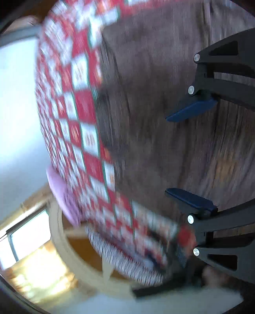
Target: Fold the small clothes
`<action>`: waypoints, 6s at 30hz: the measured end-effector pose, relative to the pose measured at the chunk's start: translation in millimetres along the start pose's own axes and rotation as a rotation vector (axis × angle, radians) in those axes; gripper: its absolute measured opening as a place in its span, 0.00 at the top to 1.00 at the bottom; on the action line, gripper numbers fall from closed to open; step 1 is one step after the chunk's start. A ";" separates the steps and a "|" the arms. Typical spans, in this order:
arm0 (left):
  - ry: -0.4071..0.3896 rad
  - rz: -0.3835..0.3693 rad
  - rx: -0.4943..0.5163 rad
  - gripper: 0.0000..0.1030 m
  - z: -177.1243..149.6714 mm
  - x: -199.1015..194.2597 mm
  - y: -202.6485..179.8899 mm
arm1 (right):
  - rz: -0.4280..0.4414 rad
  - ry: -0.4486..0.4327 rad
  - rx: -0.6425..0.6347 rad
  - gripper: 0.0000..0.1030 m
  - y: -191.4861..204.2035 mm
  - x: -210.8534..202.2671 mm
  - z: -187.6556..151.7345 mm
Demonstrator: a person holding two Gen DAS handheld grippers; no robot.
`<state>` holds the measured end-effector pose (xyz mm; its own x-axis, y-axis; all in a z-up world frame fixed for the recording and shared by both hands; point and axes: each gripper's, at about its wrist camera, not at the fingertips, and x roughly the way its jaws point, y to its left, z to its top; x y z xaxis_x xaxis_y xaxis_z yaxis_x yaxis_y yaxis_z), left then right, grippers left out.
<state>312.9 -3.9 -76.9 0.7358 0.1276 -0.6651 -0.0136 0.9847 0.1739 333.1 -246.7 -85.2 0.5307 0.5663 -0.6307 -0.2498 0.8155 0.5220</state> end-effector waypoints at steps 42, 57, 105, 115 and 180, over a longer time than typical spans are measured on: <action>0.090 0.055 0.003 0.00 6.5 30.2 -8.6 | -0.156 -0.007 -0.126 0.32 -5.3 -11.2 -11.9; 0.172 0.036 -0.035 0.00 -40.0 19.0 40.3 | -0.290 0.029 -0.091 0.33 -37.1 -69.6 -76.4; 0.148 -0.151 0.037 0.02 -150.2 -105.8 22.8 | -0.079 -0.051 0.191 0.05 -83.7 -284.9 -176.6; 0.172 -0.163 0.058 0.02 -195.7 -137.3 23.0 | -0.164 0.075 0.020 0.05 -63.8 -273.1 -276.0; 0.203 -0.407 -0.089 0.92 -202.4 -157.0 57.7 | -0.061 -0.133 0.180 0.95 -71.4 -274.1 -277.3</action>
<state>59.5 56.9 -109.5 0.5457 -0.2594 -0.7968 0.1839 0.9648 -0.1881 -19.2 -427.0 -108.9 0.6454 0.4863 -0.5891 -0.0716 0.8063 0.5872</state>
